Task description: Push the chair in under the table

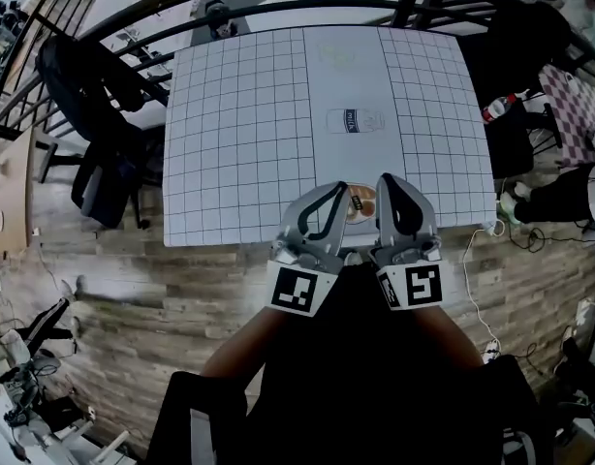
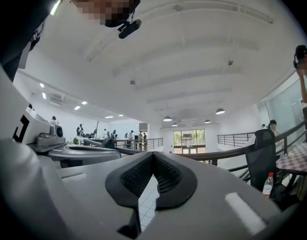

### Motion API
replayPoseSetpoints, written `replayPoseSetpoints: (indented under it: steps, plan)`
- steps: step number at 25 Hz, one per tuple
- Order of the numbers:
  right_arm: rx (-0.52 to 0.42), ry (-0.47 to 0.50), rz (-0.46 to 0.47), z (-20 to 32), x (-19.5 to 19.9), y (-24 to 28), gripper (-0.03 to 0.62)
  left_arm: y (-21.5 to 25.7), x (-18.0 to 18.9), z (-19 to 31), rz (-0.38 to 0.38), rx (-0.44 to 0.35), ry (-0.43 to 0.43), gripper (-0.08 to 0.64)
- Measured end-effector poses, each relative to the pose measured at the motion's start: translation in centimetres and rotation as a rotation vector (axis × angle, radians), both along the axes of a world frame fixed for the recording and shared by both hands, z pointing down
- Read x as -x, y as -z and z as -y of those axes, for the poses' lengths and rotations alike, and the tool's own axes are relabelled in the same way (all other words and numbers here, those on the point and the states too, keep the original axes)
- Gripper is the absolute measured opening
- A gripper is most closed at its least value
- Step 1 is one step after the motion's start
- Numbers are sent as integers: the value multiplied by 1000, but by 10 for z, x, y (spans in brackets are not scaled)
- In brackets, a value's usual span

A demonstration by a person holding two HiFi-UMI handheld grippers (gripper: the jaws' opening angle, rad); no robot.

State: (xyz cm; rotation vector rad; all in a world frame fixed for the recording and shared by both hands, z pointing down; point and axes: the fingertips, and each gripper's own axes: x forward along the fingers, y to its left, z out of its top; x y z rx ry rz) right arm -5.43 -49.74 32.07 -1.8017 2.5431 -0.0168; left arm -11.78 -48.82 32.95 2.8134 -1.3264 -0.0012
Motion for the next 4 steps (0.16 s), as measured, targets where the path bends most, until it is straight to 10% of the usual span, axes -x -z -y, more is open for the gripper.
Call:
replayPoseSetpoints:
  steps: [4]
  plan:
    - [10,-1,13,0,8,-4,-3,2,6,5,9,-16,-16,9]
